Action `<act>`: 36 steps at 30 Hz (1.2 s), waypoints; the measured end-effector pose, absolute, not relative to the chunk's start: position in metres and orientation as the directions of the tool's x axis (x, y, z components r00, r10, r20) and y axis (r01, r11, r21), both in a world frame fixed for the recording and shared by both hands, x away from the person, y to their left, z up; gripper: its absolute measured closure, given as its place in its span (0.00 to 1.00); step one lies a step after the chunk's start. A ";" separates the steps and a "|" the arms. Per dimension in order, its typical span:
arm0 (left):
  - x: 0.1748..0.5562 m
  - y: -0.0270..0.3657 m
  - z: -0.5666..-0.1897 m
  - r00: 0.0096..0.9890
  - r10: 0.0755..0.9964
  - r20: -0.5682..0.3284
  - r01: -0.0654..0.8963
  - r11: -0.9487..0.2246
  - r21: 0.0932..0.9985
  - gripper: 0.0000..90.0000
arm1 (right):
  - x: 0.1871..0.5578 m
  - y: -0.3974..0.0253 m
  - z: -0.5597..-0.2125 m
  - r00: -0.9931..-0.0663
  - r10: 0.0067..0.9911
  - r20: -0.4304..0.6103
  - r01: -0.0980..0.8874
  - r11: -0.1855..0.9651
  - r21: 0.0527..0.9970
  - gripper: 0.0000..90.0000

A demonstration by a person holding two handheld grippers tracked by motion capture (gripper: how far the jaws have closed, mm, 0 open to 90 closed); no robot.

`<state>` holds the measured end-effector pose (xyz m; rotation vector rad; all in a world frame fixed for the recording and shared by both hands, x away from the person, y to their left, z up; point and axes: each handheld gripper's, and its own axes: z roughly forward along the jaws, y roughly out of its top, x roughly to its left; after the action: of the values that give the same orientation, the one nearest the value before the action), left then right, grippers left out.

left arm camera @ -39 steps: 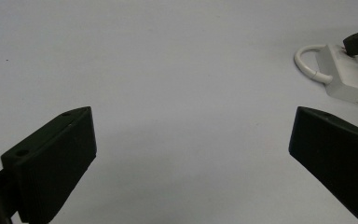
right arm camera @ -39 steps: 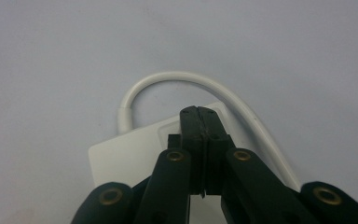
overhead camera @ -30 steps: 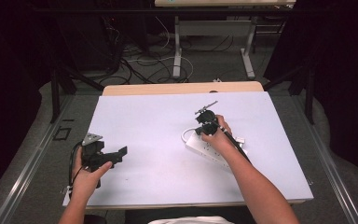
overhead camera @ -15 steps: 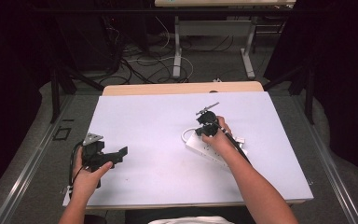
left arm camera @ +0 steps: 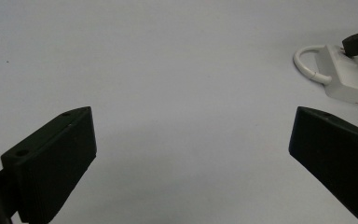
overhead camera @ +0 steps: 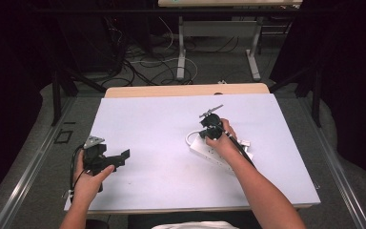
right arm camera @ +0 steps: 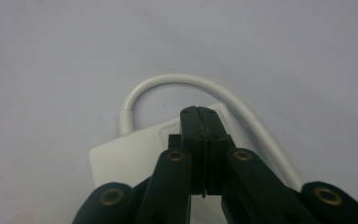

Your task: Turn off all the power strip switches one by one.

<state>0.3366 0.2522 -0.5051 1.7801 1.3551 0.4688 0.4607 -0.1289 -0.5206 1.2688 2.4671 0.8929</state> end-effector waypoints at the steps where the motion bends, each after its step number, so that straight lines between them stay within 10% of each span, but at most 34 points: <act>1: 0.337 0.252 -0.505 0.348 0.919 -0.184 0.610 -0.073 0.789 0.01 | 0.461 -0.129 -0.521 -0.600 0.797 0.073 0.659 0.440 0.610 1.00; 36: 0.336 0.252 -0.505 0.347 0.920 -0.182 0.614 -0.077 0.785 0.01 | 0.444 -0.167 -0.514 -0.584 0.807 0.089 0.688 0.434 0.581 1.00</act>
<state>0.3365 0.2517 -0.5053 1.7858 1.3592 0.4663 0.4441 -0.1671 -0.5138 1.3123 2.4831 0.8627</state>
